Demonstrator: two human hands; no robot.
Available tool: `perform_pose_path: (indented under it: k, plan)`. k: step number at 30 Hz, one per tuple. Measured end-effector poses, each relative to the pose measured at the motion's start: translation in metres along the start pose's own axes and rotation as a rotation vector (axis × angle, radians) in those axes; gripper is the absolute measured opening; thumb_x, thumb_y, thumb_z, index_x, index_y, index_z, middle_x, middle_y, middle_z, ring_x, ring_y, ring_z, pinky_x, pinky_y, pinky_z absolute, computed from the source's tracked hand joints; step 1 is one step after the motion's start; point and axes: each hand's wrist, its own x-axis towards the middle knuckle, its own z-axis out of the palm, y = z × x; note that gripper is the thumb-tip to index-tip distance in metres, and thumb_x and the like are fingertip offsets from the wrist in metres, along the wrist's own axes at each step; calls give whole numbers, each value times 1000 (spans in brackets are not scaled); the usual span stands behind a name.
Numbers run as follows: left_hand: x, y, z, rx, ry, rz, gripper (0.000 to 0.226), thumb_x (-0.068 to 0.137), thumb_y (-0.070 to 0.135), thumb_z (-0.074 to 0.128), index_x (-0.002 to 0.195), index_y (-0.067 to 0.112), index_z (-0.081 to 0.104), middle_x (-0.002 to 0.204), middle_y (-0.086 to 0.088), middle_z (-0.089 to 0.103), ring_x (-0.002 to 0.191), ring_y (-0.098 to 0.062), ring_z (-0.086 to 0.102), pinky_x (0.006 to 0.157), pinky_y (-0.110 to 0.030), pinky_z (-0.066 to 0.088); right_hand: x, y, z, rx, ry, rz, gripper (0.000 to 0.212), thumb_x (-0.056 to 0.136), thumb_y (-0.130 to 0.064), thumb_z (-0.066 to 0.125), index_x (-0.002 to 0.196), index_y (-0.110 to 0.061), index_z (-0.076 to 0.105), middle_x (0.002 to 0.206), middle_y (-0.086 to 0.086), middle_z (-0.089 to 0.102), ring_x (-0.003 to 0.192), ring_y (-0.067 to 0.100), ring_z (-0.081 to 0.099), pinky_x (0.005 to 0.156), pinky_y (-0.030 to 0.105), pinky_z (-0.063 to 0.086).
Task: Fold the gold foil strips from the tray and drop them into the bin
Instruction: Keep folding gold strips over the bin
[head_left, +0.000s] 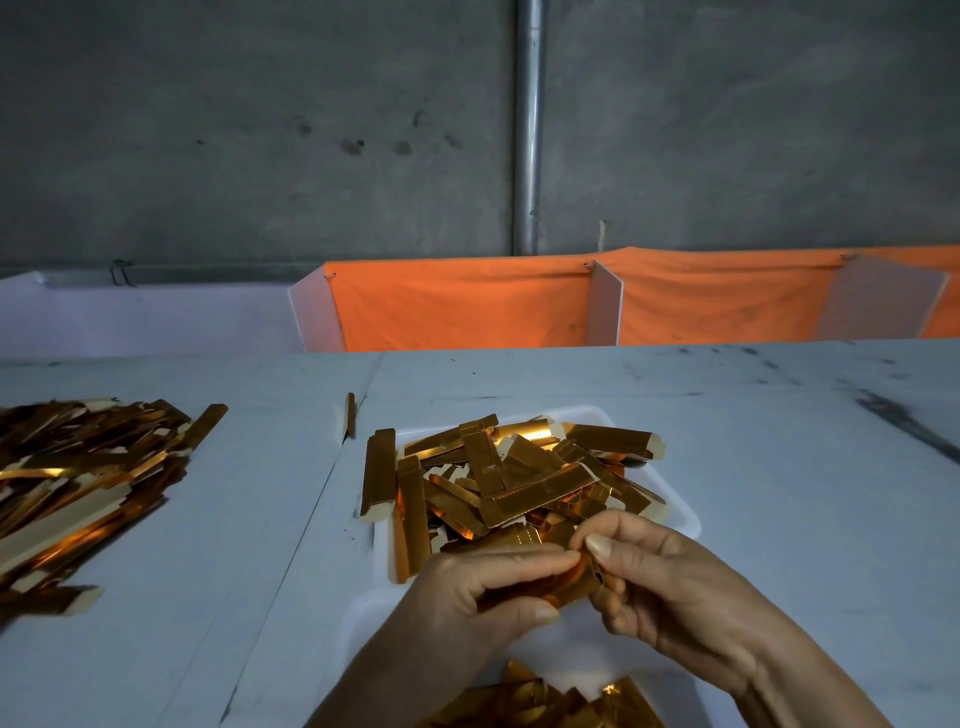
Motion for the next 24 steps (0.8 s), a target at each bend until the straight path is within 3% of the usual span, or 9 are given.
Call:
perform_pose_path:
  k: [4,7,11,14,16,18,20,22,24]
  plan:
    - [1,0,1,-34,14,-19,43,84,27,65,118,52,58,126,27,57,121,3,50,96,-11,40,3,6,3,-13,57,-35,16,75,-18,68,83,-5,70,59,7,48,50,14,54,47,22,52]
    - [0,3,1,-43,35,-72,45,81,30,66,116,56,56,122,28,59,118,4,52,94,-13,43,4,7,4,7,36,-26,17,73,-17,70,85,-5,70,61,9,50,52,15,57,49,23,54]
    - [1,12,5,63,67,-155,50,82,36,63,119,63,41,117,37,55,115,14,46,99,-20,39,4,9,3,-21,54,3,35,68,-27,74,93,-4,67,64,13,56,53,18,60,49,25,55]
    - [4,24,12,217,101,-134,56,81,41,54,118,73,27,117,49,42,121,14,33,105,-26,32,3,8,3,-1,27,102,44,74,-46,65,100,-10,72,86,19,70,66,23,69,54,28,58]
    - [4,28,14,334,124,-74,60,84,33,53,115,76,25,120,54,30,125,20,17,111,-24,19,3,7,0,0,-27,162,45,79,-49,61,108,-17,72,107,22,70,82,26,71,62,30,59]
    - [4,27,14,423,132,-21,68,90,20,53,122,71,19,122,58,19,126,27,-2,114,-20,0,1,5,-1,-2,-96,178,48,84,-47,66,120,-15,66,119,22,65,96,27,69,72,31,59]
    - [3,26,15,454,100,3,73,92,10,47,131,60,11,129,59,7,128,25,-13,110,-13,-12,0,5,-4,41,-117,160,61,70,-31,84,123,-8,63,119,25,64,97,30,68,73,34,60]
    - [3,25,18,418,57,12,75,94,8,39,133,63,6,138,53,-2,133,19,-13,106,-6,-9,0,6,-3,106,-116,147,74,50,-14,94,118,-5,65,109,28,66,85,31,70,65,35,60]
    - [3,24,21,343,64,27,78,89,8,35,133,67,9,143,48,2,136,17,-1,110,-6,2,0,6,3,94,-95,125,78,41,-12,97,114,-6,68,96,25,66,69,25,69,56,29,58]
